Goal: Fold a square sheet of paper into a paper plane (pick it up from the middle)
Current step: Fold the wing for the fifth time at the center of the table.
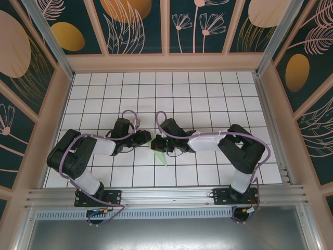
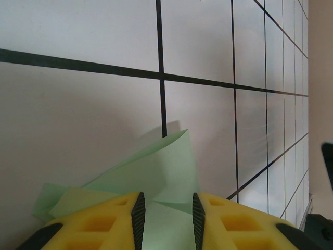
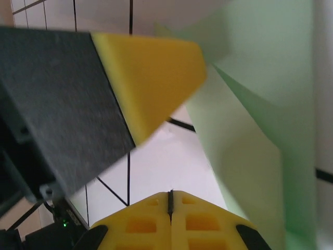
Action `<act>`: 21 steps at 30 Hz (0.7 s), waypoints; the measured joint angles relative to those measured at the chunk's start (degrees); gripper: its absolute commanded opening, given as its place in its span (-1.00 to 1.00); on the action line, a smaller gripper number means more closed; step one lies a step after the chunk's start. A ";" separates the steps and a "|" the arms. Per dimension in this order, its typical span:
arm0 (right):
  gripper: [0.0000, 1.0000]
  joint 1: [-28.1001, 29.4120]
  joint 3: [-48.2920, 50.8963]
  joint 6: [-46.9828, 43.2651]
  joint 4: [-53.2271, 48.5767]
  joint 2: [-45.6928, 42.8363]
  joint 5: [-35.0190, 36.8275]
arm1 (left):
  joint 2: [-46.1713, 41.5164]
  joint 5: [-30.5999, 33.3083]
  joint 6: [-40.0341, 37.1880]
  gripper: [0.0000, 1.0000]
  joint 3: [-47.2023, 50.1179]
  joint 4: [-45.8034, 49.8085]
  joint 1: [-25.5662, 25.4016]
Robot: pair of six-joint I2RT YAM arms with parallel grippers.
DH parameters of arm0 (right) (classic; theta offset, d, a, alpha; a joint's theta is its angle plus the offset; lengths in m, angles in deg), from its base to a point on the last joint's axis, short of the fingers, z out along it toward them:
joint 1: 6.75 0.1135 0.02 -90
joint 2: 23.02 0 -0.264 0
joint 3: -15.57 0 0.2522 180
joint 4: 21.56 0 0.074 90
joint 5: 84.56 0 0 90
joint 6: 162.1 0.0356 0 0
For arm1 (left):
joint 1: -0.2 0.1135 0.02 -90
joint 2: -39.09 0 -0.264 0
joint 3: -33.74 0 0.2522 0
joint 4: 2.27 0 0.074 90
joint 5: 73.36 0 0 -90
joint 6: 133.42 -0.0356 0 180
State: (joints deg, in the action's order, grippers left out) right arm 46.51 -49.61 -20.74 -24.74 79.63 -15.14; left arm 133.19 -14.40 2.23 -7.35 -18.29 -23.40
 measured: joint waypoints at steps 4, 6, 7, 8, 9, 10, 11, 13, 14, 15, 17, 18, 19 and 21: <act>-1.00 -0.02 -2.67 -0.24 -0.11 4.98 0.02 | 0.04 0.04 -0.02 -0.39 0.00 0.04 0.00; -1.00 -0.07 -2.78 -0.20 0.07 6.54 -0.09 | 0.24 0.15 -0.02 -0.43 0.00 0.04 0.00; -0.99 -0.28 -2.78 -0.20 0.52 6.73 -0.44 | 0.39 0.17 -0.02 -0.45 0.00 0.00 0.02; -0.98 -0.35 -2.73 -0.20 0.87 6.80 -0.48 | 0.42 0.26 -0.02 -0.47 0.00 0.00 0.02; -0.97 -0.44 -2.49 -0.09 1.49 6.91 -0.70 | 0.48 0.39 0.00 -0.49 0.00 0.02 0.02; -0.95 -0.50 -2.08 0.04 2.27 6.91 -0.94 | 0.57 0.46 0.02 -0.52 0.00 0.00 0.04; -0.95 -0.52 -1.73 0.09 2.99 6.91 -1.20 | 0.68 0.61 0.02 -0.54 0.00 0.00 0.07; -0.92 -0.61 -0.79 0.24 4.68 6.84 -1.84 | 0.83 1.03 0.07 -0.59 0.00 0.04 0.07; -0.90 -0.61 -0.44 0.26 5.16 6.71 -1.92 | 0.83 1.27 0.13 -0.61 0.00 0.11 0.07; -0.89 -0.59 0.15 0.26 5.55 6.40 -2.05 | 0.83 1.49 0.26 -0.63 0.00 0.26 0.07; -0.87 -0.57 1.38 0.26 5.70 5.46 -2.25 | 1.25 1.51 0.48 -0.64 -0.02 0.11 0.07; -0.86 -0.55 2.12 0.24 5.68 4.90 -2.34 | 1.33 1.49 0.55 -0.65 -0.04 0.07 0.13; -0.86 -0.50 3.02 0.24 5.70 4.20 -2.45 | 1.44 1.49 0.68 -0.65 -0.07 0.02 0.13; -0.84 -0.31 4.83 0.24 5.81 2.80 -2.47 | 1.68 1.38 0.90 -0.66 -0.09 0.00 0.26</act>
State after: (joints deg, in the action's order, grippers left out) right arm 46.20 -44.78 -20.50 -18.92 82.43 -17.61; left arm 134.88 -13.03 3.12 -7.44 -18.29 -23.14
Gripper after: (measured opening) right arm 0.076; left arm 0.171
